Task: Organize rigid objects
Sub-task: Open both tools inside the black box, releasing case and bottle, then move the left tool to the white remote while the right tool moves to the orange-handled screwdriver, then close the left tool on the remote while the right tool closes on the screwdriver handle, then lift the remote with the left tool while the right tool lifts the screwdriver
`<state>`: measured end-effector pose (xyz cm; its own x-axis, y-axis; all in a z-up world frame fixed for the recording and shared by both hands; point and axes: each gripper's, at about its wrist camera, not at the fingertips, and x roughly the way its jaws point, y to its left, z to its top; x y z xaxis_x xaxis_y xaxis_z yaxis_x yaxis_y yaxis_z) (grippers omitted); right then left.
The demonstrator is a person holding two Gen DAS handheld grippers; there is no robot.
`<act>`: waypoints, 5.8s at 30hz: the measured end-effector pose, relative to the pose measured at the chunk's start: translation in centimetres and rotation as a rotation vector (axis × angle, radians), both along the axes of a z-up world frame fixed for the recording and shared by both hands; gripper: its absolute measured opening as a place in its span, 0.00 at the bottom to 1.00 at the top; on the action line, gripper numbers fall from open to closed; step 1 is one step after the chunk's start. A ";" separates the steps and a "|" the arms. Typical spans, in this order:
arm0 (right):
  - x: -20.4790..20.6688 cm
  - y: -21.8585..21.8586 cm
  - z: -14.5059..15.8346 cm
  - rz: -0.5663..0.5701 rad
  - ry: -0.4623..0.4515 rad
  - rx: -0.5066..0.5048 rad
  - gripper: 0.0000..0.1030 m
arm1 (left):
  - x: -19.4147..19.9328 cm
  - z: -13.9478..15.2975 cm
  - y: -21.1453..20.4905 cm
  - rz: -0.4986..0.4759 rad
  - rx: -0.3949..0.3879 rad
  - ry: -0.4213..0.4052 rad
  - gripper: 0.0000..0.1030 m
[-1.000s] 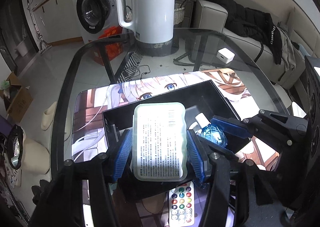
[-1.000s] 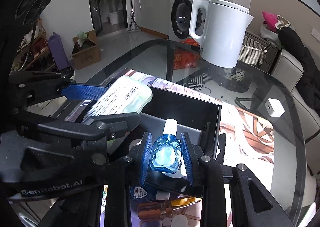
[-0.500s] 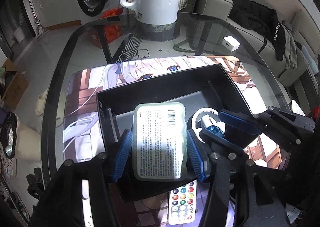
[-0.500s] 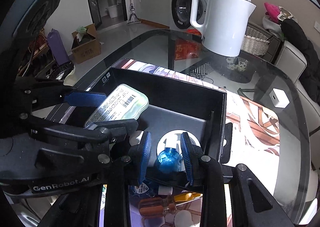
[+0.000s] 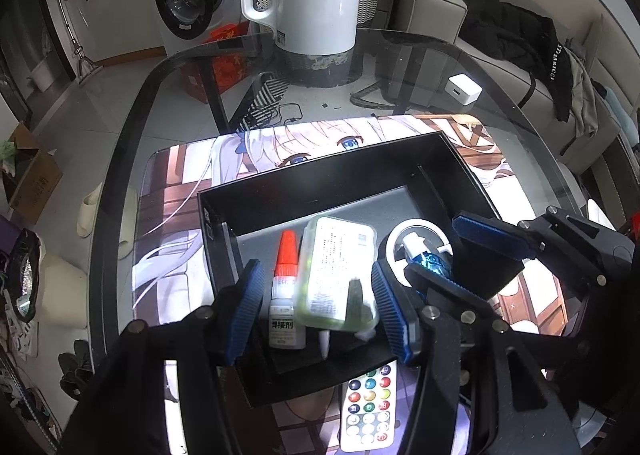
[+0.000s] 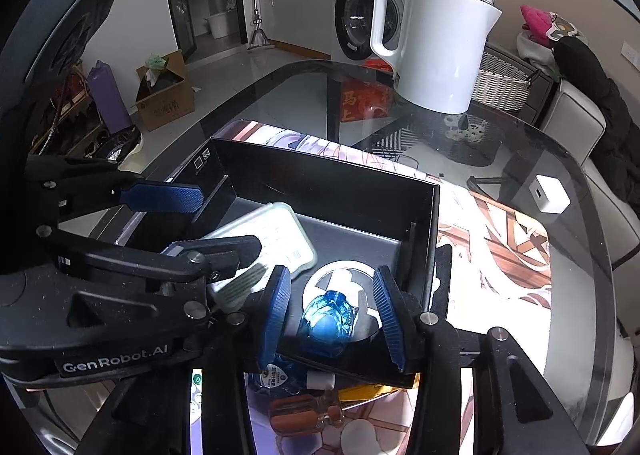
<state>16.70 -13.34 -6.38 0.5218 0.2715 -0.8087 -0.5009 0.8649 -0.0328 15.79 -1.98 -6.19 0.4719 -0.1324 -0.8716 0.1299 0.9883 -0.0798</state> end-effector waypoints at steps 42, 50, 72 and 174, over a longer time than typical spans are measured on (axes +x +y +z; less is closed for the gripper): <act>-3.5 -4.9 -0.4 -0.020 0.207 0.122 0.43 | -7.1 -0.4 -1.5 -0.101 0.040 0.072 0.55; -3.0 -4.5 -2.8 -0.025 0.262 0.100 0.43 | -6.6 -3.3 -1.4 -0.086 0.030 0.154 0.55; -6.2 -5.6 -3.9 0.162 0.324 -0.027 0.36 | -6.4 -5.2 -3.3 -0.120 0.105 0.180 0.56; -14.0 -4.2 9.7 0.082 -0.589 0.287 0.26 | -12.9 10.9 0.3 -0.026 -0.045 -0.713 0.37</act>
